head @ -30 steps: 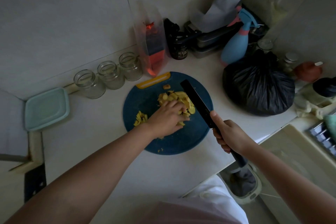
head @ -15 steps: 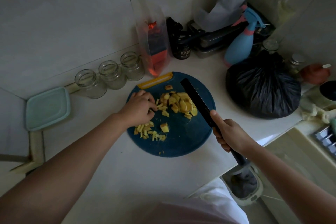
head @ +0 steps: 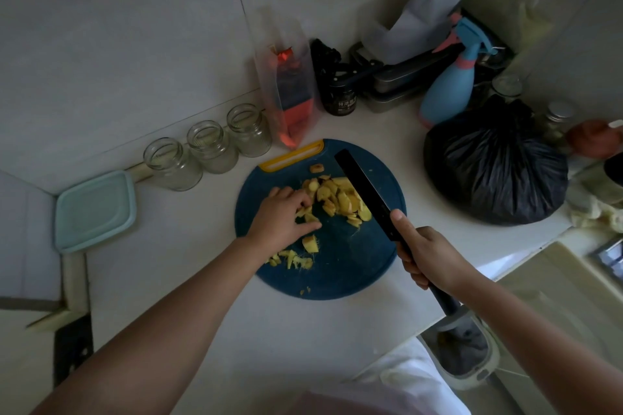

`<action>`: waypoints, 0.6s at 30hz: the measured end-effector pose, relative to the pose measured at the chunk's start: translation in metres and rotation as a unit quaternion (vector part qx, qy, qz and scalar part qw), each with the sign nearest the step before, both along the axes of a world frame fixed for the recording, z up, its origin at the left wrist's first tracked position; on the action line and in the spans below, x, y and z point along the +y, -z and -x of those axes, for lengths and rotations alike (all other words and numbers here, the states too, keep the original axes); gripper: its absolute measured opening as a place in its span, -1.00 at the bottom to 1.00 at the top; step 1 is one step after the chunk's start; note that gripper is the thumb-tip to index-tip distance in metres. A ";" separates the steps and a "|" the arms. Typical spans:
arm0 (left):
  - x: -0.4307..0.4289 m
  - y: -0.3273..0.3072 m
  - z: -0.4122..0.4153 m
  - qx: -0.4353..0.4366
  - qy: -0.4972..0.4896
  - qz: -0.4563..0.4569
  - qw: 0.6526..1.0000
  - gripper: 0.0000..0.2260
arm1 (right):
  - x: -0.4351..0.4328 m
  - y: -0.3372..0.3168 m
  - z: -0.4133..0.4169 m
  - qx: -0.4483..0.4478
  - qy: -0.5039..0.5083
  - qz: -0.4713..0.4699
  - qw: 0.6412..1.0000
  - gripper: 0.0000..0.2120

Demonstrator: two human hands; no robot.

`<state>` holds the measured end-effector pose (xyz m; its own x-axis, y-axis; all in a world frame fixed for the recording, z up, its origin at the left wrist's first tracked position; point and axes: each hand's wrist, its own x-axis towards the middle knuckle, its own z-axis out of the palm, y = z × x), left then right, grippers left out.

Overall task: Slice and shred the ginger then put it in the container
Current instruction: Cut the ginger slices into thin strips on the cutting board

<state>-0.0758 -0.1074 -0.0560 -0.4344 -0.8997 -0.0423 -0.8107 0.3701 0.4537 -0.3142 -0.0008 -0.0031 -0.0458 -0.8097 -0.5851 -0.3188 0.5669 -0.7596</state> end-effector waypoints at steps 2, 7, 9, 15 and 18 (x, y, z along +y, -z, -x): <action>0.002 0.002 0.000 0.004 -0.009 0.004 1.000 -0.67 | 0.001 0.000 -0.001 0.002 -0.004 -0.001 1.000 -0.38; 0.002 -0.003 0.002 -0.021 -0.032 -0.036 0.999 -0.86 | 0.000 0.000 -0.002 0.005 -0.005 0.004 1.000 -0.39; -0.004 -0.012 -0.002 -0.083 -0.048 -0.083 0.992 -0.86 | -0.002 0.001 0.000 0.005 -0.001 0.004 1.000 -0.39; 0.000 -0.030 0.001 -0.015 -0.070 -0.055 0.996 -0.82 | -0.007 -0.001 0.000 0.008 0.008 0.004 1.000 -0.40; 0.014 -0.032 0.030 0.013 -0.046 -0.076 0.996 -0.84 | -0.009 -0.002 -0.002 0.000 0.010 0.005 1.000 -0.40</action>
<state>-0.1061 -0.0935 -0.0236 -0.3526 -0.9201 -0.1704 -0.8249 0.2197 0.5208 -0.3122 -0.0099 -0.0008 -0.0617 -0.8150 -0.5762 -0.3075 0.5647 -0.7659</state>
